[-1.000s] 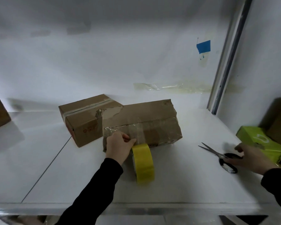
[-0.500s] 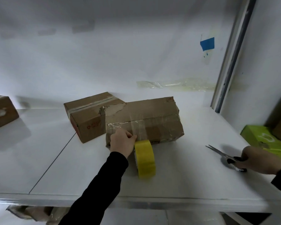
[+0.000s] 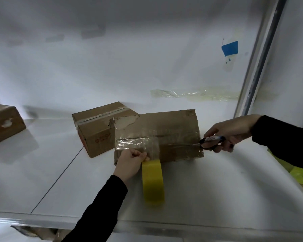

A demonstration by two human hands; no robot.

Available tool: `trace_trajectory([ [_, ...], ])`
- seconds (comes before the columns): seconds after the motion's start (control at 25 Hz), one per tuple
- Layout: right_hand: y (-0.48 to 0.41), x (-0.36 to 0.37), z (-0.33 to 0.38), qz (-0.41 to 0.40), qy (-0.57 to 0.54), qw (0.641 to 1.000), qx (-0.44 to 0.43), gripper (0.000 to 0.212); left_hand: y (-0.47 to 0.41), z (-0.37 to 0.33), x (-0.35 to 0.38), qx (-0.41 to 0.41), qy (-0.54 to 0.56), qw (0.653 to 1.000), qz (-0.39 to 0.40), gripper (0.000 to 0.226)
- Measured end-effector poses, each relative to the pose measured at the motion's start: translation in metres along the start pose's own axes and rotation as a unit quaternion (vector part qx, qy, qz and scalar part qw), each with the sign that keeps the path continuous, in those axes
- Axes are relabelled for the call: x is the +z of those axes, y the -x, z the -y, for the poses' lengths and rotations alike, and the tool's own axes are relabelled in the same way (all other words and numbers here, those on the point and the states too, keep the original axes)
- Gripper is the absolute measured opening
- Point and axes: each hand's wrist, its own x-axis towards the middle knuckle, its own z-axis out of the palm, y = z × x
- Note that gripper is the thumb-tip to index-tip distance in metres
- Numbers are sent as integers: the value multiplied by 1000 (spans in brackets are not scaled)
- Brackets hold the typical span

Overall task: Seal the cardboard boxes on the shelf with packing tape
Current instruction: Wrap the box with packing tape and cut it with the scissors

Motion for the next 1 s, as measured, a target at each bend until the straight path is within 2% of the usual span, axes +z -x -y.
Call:
trace_trajectory([
  [0.12, -24, -1, 3, 57, 13, 998, 15, 59, 4, -1, -3, -22, 37, 999, 13, 28],
  [0.36, -48, 11, 5, 66, -14, 998, 3, 44, 7, -2, -3, -25, 59, 998, 26, 25],
  [0.6, -62, 20, 16, 65, -43, 997, -14, 49, 5, -4, -3, -19, 52, 997, 47, 24],
  [1.0, -65, 35, 28, -25, 16, 997, -71, 40, 4, -1, -6, -31, 71, 996, 42, 23],
])
